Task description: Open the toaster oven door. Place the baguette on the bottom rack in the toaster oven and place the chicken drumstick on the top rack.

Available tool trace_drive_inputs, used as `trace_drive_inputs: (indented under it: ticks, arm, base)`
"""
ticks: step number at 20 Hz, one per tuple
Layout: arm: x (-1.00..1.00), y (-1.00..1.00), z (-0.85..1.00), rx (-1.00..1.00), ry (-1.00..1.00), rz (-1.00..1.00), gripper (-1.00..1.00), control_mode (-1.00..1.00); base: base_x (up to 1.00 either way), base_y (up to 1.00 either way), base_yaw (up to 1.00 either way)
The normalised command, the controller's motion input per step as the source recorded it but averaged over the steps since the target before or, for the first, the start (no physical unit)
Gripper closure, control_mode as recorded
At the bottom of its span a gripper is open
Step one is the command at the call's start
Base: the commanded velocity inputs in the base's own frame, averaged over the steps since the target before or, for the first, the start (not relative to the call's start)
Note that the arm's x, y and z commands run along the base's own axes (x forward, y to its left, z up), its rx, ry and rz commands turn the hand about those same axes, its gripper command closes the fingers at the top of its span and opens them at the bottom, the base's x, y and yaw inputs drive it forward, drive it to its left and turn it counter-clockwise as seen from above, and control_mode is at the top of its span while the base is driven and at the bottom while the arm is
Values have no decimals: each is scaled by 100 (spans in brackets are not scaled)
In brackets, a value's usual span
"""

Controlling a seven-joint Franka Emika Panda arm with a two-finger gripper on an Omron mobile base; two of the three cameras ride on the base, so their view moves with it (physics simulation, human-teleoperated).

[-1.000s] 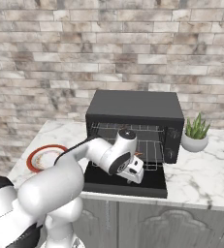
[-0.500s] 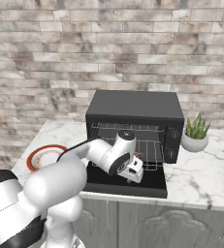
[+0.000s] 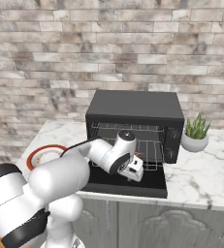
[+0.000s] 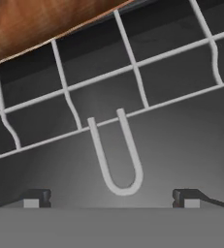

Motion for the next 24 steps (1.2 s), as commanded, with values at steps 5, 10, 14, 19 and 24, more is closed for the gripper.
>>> trace_drive_inputs:
  ticks: [5,10,14,19,24]
  arm:
    - [15,0,-4,0,-6,0,-100,-100]
    - [17,0,-6,0,-4,0,-100,-100]
    - [20,0,-6,-2,-3,0,-100,-100]
    - [23,0,-4,-7,-1,0,-100,-100]
    - [29,0,-2,-8,0,0,-100,-100]
  base:
    - [0,0,0]
    - [0,0,0]
    - [0,0,0]
    - [0,0,0]
    - [0,0,0]
